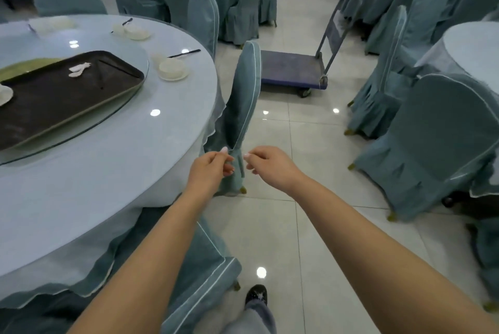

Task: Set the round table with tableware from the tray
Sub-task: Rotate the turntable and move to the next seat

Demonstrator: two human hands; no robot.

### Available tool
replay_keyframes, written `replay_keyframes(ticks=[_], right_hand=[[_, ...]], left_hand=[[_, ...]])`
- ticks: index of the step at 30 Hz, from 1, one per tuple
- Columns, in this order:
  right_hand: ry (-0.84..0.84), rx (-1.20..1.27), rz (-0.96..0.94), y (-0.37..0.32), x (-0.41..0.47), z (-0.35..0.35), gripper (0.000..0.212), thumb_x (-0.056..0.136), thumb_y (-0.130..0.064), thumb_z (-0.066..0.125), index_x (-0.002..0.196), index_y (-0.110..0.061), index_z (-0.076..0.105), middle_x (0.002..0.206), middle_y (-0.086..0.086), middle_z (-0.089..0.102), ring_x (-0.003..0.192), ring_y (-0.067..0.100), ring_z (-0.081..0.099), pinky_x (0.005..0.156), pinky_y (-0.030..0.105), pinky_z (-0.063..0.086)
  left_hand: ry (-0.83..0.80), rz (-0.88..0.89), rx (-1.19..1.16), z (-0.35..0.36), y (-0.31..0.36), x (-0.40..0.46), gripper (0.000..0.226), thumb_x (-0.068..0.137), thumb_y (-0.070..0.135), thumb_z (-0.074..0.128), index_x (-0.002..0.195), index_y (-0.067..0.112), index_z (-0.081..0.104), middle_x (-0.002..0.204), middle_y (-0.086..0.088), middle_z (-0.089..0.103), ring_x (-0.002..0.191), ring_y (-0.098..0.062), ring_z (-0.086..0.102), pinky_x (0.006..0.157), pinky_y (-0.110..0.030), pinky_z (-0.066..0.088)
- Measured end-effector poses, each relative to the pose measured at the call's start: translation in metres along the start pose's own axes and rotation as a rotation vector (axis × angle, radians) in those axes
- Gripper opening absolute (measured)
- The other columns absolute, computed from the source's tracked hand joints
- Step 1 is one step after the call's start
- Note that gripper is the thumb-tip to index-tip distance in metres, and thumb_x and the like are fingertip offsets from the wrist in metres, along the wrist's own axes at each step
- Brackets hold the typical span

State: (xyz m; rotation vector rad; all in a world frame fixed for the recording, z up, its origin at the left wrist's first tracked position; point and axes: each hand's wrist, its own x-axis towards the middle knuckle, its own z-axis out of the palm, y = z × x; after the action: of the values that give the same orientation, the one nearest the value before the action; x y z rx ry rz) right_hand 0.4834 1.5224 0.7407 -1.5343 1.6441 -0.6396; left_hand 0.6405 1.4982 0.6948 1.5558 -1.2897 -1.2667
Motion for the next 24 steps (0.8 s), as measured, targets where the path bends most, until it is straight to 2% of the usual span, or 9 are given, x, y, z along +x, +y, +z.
replay_keyframes(ticks=[5, 10, 12, 15, 21, 24], right_hand=[[-0.035, 0.087, 0.011, 0.002, 0.052, -0.010, 0.029, 0.099, -0.032, 0.050, 0.090, -0.014, 0.070, 0.089, 0.004, 0.071, 0.089, 0.022, 0.066, 0.088, 0.045, 0.054], [-0.136, 0.144, 0.031, -0.005, 0.100, 0.005, 0.024, 0.099, -0.030, 0.051, 0.097, -0.015, 0.070, 0.090, 0.002, 0.071, 0.085, 0.019, 0.067, 0.084, 0.036, 0.055], [-0.177, 0.163, 0.010, -0.015, 0.121, 0.013, 0.022, 0.099, -0.029, 0.051, 0.093, -0.018, 0.070, 0.088, 0.001, 0.072, 0.080, 0.014, 0.067, 0.077, 0.030, 0.054], [-0.260, 0.184, -0.021, -0.035, 0.153, 0.029, 0.022, 0.098, -0.030, 0.053, 0.092, -0.019, 0.071, 0.084, -0.002, 0.073, 0.072, 0.007, 0.066, 0.074, 0.024, 0.054], [-0.481, 0.177, -0.181, -0.072, 0.210, 0.041, 0.023, 0.099, -0.031, 0.051, 0.100, -0.019, 0.070, 0.090, -0.004, 0.073, 0.080, 0.006, 0.069, 0.066, 0.011, 0.049], [-0.553, 0.170, -0.231, -0.083, 0.241, 0.035, 0.023, 0.099, -0.032, 0.051, 0.101, -0.019, 0.070, 0.089, -0.004, 0.074, 0.078, 0.005, 0.070, 0.063, 0.009, 0.047]], left_hand=[[0.076, -0.011, 0.021, 0.003, 0.012, 0.038, 0.034, 0.098, 0.039, 0.048, 0.081, 0.021, 0.071, 0.074, 0.002, 0.073, 0.076, -0.013, 0.069, 0.073, -0.028, 0.052], [0.243, -0.065, -0.023, -0.027, 0.013, 0.055, 0.030, 0.096, 0.036, 0.051, 0.080, 0.020, 0.071, 0.071, 0.005, 0.071, 0.069, -0.008, 0.066, 0.073, -0.026, 0.051], [0.294, -0.083, -0.007, -0.038, 0.012, 0.060, 0.033, 0.097, 0.039, 0.049, 0.082, 0.020, 0.071, 0.074, 0.005, 0.071, 0.072, -0.008, 0.066, 0.077, -0.027, 0.051], [0.383, -0.134, -0.029, -0.054, 0.013, 0.069, 0.035, 0.098, 0.041, 0.047, 0.081, 0.021, 0.071, 0.074, 0.006, 0.071, 0.074, -0.010, 0.066, 0.080, -0.028, 0.051], [0.532, -0.172, 0.023, -0.069, 0.028, 0.106, 0.035, 0.099, 0.046, 0.042, 0.082, 0.029, 0.068, 0.075, 0.011, 0.070, 0.072, -0.002, 0.066, 0.071, -0.021, 0.049], [0.606, -0.178, 0.019, -0.069, 0.037, 0.126, 0.036, 0.099, 0.048, 0.041, 0.084, 0.030, 0.068, 0.077, 0.012, 0.070, 0.074, -0.002, 0.067, 0.075, -0.022, 0.051]])
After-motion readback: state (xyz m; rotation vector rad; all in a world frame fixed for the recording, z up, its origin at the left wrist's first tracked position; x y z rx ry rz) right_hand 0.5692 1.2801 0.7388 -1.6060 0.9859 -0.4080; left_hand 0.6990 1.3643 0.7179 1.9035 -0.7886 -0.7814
